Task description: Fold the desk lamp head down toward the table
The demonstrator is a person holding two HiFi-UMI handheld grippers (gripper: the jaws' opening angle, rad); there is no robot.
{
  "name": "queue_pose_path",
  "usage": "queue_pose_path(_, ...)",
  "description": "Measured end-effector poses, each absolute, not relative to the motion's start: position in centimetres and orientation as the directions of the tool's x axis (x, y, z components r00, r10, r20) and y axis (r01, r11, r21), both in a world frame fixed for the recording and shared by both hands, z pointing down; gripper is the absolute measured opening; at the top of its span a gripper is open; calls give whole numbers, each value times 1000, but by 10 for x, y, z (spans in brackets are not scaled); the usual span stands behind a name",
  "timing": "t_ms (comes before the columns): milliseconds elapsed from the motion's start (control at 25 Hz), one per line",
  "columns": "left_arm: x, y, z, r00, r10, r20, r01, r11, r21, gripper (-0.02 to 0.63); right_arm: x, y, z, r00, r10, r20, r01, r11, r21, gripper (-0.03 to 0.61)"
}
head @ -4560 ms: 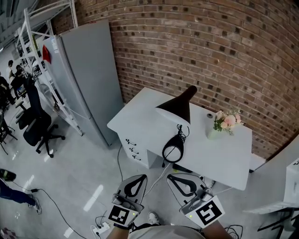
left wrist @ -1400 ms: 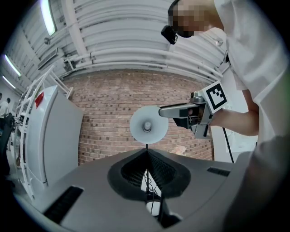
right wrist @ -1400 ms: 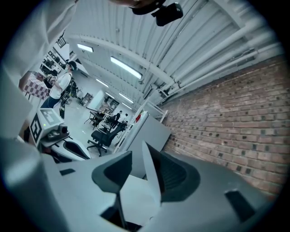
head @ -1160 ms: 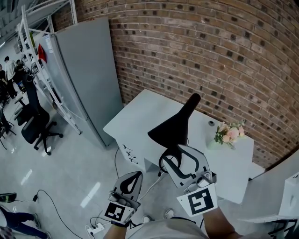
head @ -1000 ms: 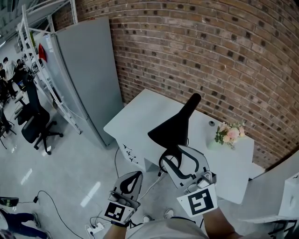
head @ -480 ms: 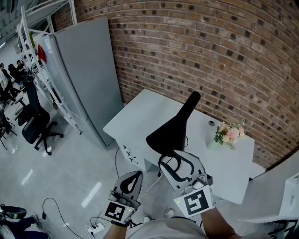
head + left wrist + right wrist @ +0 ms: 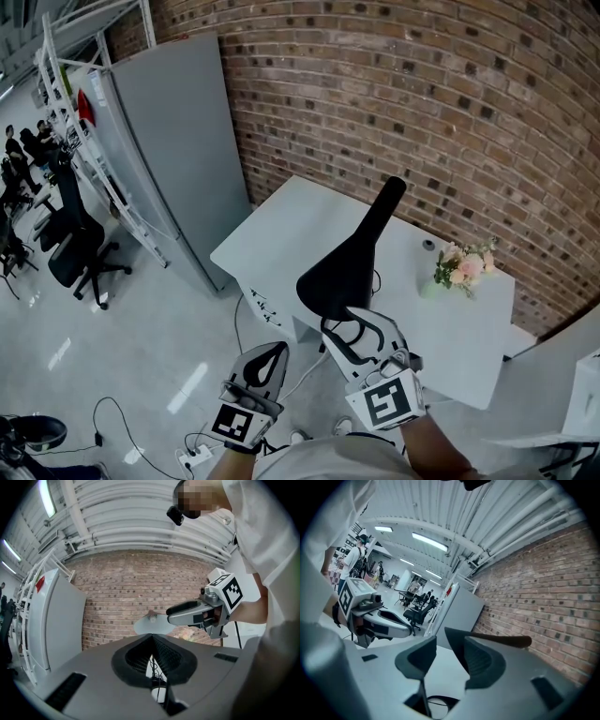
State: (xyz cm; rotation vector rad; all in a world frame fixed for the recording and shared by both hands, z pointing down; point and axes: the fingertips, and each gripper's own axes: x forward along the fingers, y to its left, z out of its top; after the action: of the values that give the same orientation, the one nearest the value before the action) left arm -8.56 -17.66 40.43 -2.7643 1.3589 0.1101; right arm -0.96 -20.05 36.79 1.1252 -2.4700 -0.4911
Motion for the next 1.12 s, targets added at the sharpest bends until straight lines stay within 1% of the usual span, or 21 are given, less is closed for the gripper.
queue_pose_path(240, -83, -176, 406, 609, -790, -72, -793, -609, -24, 8, -7, -204, 380, -607, -767, 208, -643, 627, 439, 184)
queue_pose_path(440, -83, -175, 405, 607, -790, -85, -794, -606, -33, 8, -5, -206, 389, -607, -761, 229, -643, 639, 422, 184)
queue_pose_path(1120, -83, -176, 413, 569, -821, -37, -822, -568, -37, 8, 6, -216, 424, -612, -738, 283, -647, 674, 358, 184)
